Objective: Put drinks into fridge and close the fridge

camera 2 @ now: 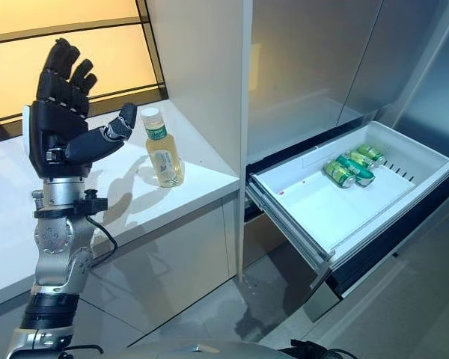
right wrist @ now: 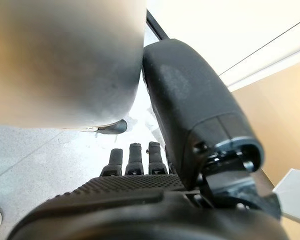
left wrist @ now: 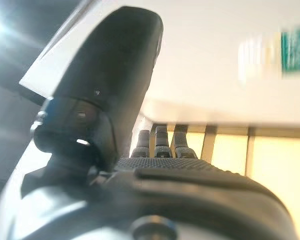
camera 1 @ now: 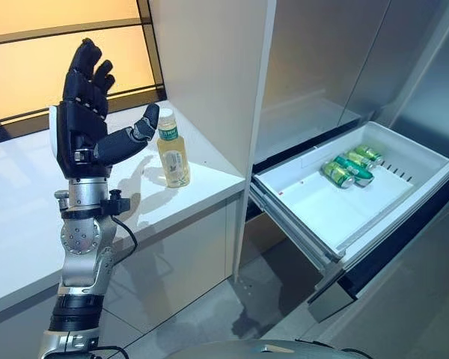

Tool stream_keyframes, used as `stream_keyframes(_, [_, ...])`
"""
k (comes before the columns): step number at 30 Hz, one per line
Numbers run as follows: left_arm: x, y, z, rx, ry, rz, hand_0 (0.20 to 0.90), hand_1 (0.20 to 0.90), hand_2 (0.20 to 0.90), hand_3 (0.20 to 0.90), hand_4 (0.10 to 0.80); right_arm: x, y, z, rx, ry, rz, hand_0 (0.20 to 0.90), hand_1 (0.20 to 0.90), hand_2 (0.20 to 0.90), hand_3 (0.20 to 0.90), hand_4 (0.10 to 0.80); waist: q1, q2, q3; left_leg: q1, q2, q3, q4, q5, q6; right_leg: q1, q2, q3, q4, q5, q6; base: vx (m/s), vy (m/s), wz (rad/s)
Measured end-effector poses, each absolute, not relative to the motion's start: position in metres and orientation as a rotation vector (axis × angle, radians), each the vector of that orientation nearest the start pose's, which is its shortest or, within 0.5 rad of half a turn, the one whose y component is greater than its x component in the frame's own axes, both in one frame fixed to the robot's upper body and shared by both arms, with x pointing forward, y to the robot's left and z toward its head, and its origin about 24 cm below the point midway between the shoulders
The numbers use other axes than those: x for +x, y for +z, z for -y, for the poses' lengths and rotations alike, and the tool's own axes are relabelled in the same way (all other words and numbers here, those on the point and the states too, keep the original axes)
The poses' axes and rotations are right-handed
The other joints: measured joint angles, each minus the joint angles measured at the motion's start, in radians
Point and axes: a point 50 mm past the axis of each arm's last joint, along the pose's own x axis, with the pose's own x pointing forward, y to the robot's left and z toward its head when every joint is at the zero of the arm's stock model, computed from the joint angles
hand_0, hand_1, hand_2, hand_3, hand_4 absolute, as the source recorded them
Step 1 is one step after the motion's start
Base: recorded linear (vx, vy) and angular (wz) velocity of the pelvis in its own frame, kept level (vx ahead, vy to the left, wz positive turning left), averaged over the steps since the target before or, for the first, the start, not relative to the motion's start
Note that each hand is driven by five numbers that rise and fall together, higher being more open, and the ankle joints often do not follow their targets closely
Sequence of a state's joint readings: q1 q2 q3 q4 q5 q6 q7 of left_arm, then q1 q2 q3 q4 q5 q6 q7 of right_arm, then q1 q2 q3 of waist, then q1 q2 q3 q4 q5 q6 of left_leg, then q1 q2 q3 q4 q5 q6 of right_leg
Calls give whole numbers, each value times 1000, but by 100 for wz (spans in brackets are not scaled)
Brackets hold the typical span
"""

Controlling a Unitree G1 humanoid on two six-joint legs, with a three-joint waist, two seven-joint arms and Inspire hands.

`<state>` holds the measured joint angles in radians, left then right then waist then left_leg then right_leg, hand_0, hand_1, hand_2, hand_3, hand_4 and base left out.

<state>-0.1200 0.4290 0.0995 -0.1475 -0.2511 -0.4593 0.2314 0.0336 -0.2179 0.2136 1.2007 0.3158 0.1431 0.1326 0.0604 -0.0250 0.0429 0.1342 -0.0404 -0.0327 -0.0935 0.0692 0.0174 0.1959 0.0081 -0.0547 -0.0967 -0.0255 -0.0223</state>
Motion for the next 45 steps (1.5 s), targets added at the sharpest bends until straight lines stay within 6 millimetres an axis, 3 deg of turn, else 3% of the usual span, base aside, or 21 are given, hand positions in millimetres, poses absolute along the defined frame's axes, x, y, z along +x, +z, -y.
stream_keyframes(12, [263,127,-239,142,320,511,900,900,900,900,800,69,-169,213,58,-31,-1367,900,900,900,900,800,-38,15,-18,1,2,10,3,4,6,-3,1,13,4,1,0,2,12,-2])
stream_keyframes(45, [271,92,-227,181,193,332,900,900,900,900,800,70,-168,215,48,-8,-1368,900,900,900,900,800,-74,20,-24,21,6,52,-1,-1,6,3,2,48,4,2,0,5,4,-2])
